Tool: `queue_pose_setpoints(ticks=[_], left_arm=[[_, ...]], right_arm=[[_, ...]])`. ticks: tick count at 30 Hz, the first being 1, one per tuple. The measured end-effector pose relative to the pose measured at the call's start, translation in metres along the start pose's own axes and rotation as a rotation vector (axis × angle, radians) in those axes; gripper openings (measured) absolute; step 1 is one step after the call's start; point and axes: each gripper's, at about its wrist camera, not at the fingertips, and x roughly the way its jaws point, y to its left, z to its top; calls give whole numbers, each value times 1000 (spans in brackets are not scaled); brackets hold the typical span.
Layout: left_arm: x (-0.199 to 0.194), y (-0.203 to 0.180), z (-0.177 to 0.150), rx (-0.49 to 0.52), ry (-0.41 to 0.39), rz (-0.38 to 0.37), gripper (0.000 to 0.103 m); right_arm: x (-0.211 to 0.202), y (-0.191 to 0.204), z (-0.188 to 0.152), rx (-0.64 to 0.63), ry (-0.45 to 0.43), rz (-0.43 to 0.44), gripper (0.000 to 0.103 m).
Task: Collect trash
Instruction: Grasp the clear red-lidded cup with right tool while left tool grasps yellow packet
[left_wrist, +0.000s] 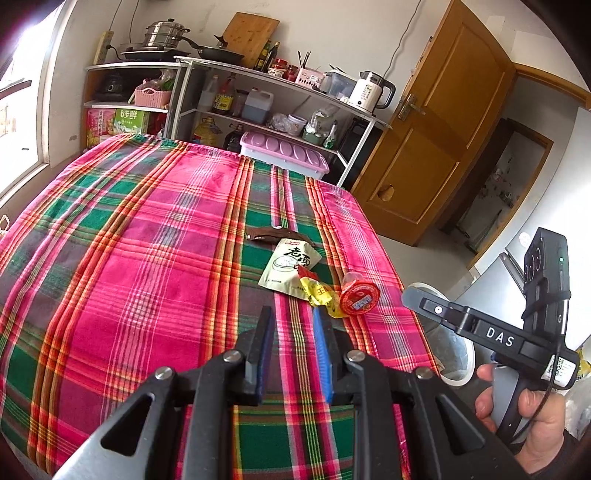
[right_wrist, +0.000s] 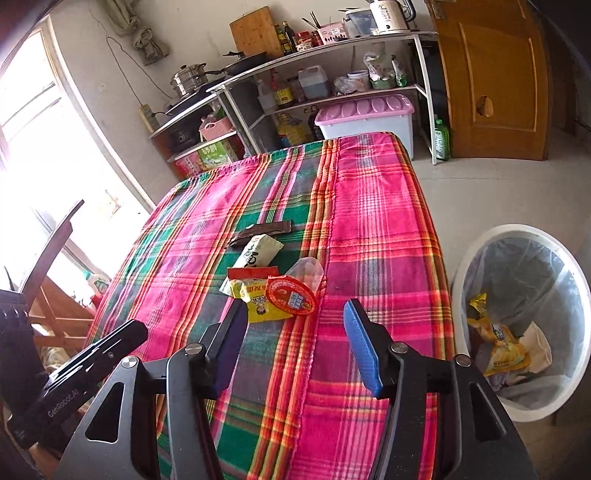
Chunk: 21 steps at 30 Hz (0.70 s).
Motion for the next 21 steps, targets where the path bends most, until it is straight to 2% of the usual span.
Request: queue_pose_setpoints(ticks=[12,18,20,21], left_arm=[[13,34,5,-65,0,18,24],[23,35,8,-76,13,6,24],[27,32,9,-77,19,-6,24],[30,29,9,-78,23,-13,24]], right_arm=[[65,-3,13,55,81,-4,55],[77,-6,16,67,91,-5,55],[76,-9,17,73,88,-10,46],[75,-11,17,74,87,-12,46]])
